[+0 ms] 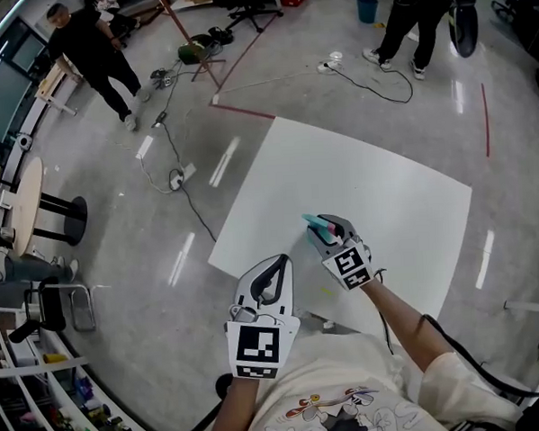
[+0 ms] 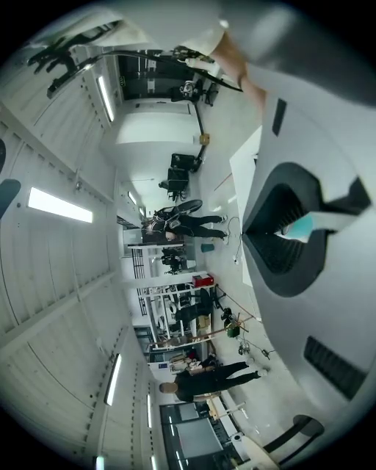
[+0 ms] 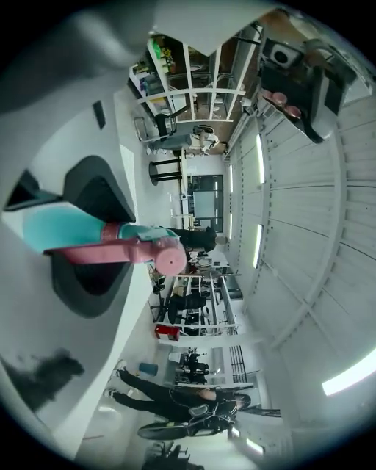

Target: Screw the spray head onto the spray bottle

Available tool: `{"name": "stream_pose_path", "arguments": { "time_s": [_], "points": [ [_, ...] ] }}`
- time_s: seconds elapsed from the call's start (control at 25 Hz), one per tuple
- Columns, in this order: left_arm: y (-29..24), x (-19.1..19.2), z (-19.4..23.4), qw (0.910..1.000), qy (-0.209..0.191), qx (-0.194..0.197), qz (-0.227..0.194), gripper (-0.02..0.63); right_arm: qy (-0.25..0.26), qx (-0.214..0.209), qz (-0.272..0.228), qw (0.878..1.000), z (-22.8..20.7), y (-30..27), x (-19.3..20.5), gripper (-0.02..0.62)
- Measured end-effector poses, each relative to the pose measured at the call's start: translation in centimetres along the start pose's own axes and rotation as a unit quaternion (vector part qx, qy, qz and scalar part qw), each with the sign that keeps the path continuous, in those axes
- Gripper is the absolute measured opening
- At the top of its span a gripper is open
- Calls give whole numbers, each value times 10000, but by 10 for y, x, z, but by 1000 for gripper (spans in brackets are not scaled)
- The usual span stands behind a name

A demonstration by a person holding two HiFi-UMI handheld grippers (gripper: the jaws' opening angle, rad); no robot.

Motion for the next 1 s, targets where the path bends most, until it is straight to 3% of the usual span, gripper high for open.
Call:
{"name": "stream_pose_path", "arguments": {
  "time_s": [0.36,0.56,0.84,1.0],
  "points": [
    [-8,1,-4,10000,-51,-18,-16,6,-17,38,-123,9999,0,-2,32,133],
    [-9,0,-13,9999,-154,7,-52,6,-40,-80,241,9997,-1,-6,44,213],
    [-10,7,-3,10000,32,28,-82,6,190,-341,227,9990,1,28,15,262],
    [-13,9,1,9998,161,57,-132,6,126,-273,-307,9991,-2,81,-30,270]
  ]
}}
Point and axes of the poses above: the fingertips, and each gripper's own axes: y backward along the fingers, z to its left, x out of its underside, the point moved 10 cm from there along y, backward along the fingers, and after that the axes turned 6 degrees about -y, right-handed, at the moved point
